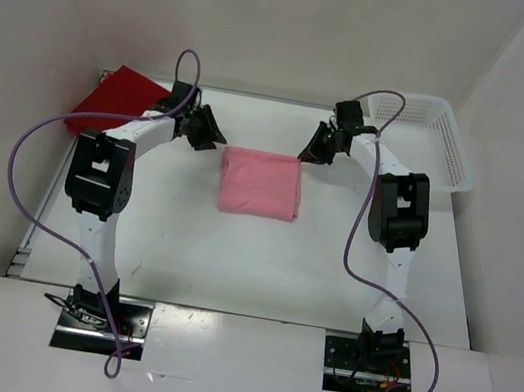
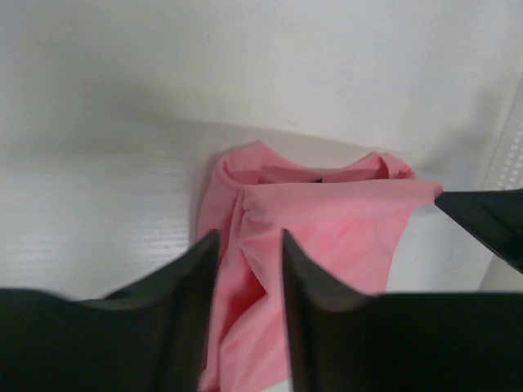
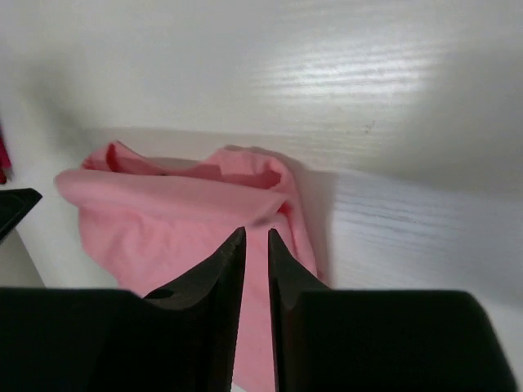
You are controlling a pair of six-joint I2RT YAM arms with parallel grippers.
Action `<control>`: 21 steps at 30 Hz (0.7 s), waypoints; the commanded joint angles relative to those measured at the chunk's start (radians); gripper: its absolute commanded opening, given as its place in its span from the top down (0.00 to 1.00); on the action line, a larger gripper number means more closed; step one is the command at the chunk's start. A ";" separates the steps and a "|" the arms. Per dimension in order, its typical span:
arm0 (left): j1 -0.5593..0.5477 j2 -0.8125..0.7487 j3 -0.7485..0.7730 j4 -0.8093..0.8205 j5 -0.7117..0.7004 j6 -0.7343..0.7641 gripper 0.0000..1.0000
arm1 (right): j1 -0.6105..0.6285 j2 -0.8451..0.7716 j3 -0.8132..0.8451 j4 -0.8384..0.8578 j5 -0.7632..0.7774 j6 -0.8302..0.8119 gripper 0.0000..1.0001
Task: Fold and stack the t-shirts
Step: Fold the long partially folded tshirt into a neat square
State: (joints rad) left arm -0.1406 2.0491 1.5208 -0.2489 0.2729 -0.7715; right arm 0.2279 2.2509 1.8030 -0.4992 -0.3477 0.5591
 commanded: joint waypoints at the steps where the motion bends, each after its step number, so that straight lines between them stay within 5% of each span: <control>1: 0.030 -0.042 0.040 0.066 -0.044 -0.011 0.50 | -0.012 -0.031 0.097 0.011 0.019 -0.016 0.76; 4: 0.041 -0.125 -0.005 0.098 -0.073 -0.022 0.32 | -0.012 -0.079 0.098 0.011 0.019 -0.016 0.61; 7: 0.032 -0.193 -0.072 0.137 -0.014 -0.034 0.37 | -0.012 -0.149 0.036 0.024 0.019 -0.027 0.59; 12: -0.111 -0.239 -0.192 0.212 0.063 -0.072 0.51 | 0.031 -0.225 -0.128 0.077 -0.025 -0.018 0.95; 21: -0.152 -0.023 -0.090 0.252 0.104 -0.074 0.51 | 0.100 -0.281 -0.396 0.185 -0.145 0.016 0.99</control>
State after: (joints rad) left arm -0.3202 1.9388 1.3655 -0.0448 0.3576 -0.8452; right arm 0.3153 2.0224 1.4696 -0.3801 -0.4530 0.5678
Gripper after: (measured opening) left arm 0.494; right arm 0.012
